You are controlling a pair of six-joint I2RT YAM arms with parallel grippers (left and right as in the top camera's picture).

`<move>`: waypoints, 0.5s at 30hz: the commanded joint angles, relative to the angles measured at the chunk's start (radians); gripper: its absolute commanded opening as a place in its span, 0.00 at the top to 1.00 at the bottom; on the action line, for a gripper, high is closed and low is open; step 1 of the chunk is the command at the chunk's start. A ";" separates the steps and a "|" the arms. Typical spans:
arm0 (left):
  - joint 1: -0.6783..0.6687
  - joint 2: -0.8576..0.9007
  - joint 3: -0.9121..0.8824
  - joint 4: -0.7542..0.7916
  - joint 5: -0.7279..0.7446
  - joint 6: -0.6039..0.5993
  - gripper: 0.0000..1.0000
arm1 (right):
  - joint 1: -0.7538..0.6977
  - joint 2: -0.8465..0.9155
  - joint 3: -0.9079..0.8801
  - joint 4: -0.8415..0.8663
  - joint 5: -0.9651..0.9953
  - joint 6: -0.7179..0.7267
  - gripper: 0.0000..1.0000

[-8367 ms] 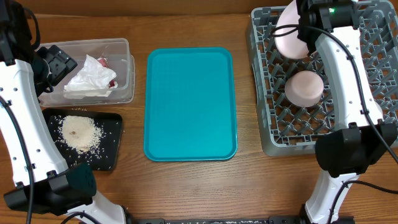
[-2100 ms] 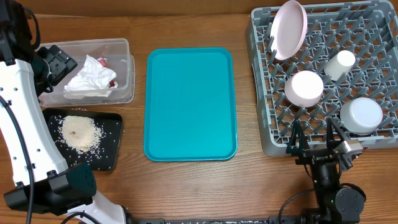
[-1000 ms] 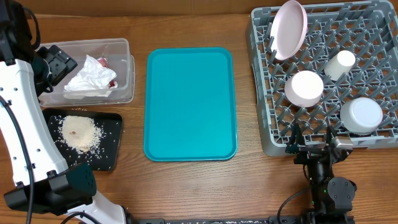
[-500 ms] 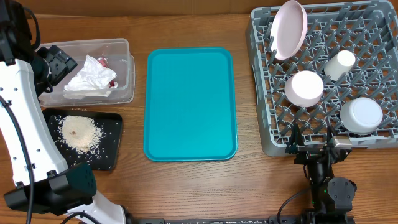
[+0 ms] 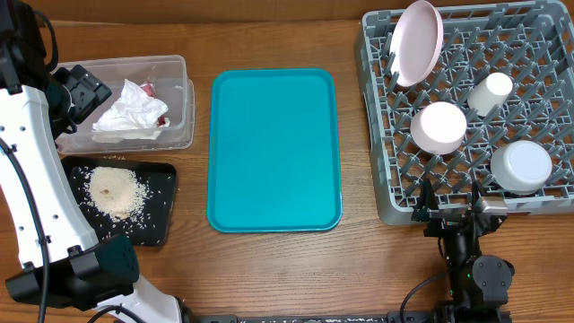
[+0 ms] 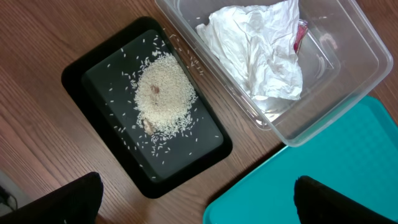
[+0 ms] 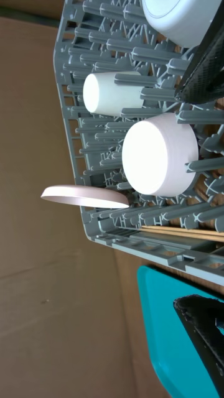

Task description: Sort waste into correct bins and load items into the dishwasher

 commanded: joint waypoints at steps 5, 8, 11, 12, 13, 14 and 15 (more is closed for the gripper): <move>0.003 -0.003 0.007 -0.002 -0.006 0.012 0.00 | 0.005 -0.011 -0.010 0.003 0.009 -0.004 0.00; 0.003 -0.003 0.007 -0.002 -0.014 0.029 0.00 | 0.005 -0.011 -0.010 0.003 0.009 -0.004 0.00; 0.003 -0.003 0.007 -0.002 -0.014 0.042 0.00 | 0.005 -0.011 -0.010 0.003 0.009 -0.004 0.00; 0.003 -0.003 0.007 -0.002 -0.014 0.042 0.00 | 0.005 -0.011 -0.010 0.003 0.009 -0.004 0.00; 0.003 -0.003 0.007 -0.002 -0.014 0.043 0.00 | 0.005 -0.011 -0.010 0.003 0.010 -0.004 0.00; 0.003 -0.003 0.007 -0.003 -0.016 0.050 0.00 | 0.005 -0.011 -0.010 0.003 0.010 -0.004 0.00; 0.003 -0.005 0.007 -0.002 -0.017 0.069 0.00 | 0.005 -0.011 -0.010 0.003 0.010 -0.004 0.00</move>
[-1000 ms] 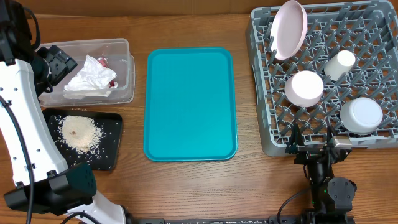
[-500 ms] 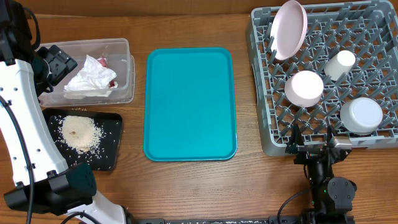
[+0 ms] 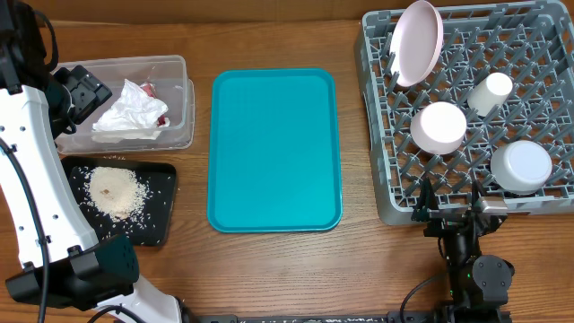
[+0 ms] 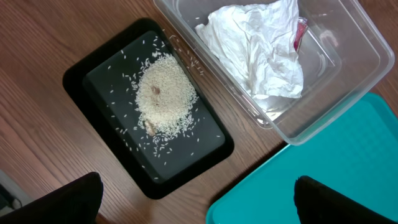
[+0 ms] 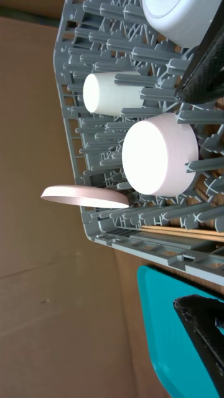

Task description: Sort waste into correct bins and load items into the dishwasher

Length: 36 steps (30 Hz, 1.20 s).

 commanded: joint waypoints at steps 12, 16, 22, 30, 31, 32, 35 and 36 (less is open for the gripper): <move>-0.047 -0.081 0.005 -0.001 0.002 0.300 0.00 | 0.005 -0.011 -0.010 0.003 0.009 -0.004 0.00; -0.064 -0.140 0.003 0.010 0.003 0.342 0.00 | 0.005 -0.011 -0.010 0.003 0.009 -0.004 0.00; -0.069 -0.249 -0.101 0.086 0.025 0.420 0.00 | 0.005 -0.011 -0.010 0.003 0.009 -0.004 0.00; -0.072 -0.455 -0.526 0.356 0.207 0.580 0.00 | 0.005 -0.011 -0.010 0.003 0.010 -0.004 0.00; -0.076 -0.484 -0.585 0.407 0.235 0.599 0.00 | 0.005 -0.011 -0.010 0.003 0.009 -0.004 0.00; -0.081 -0.518 -0.653 0.468 0.265 0.619 0.00 | 0.005 -0.011 -0.010 0.003 0.009 -0.004 0.00; -0.096 -0.615 -0.842 0.623 0.318 0.659 0.00 | 0.005 -0.011 -0.010 0.003 0.009 -0.004 0.00; -0.100 -0.645 -0.902 0.671 0.325 0.659 0.00 | 0.005 -0.011 -0.010 0.003 0.009 -0.004 0.00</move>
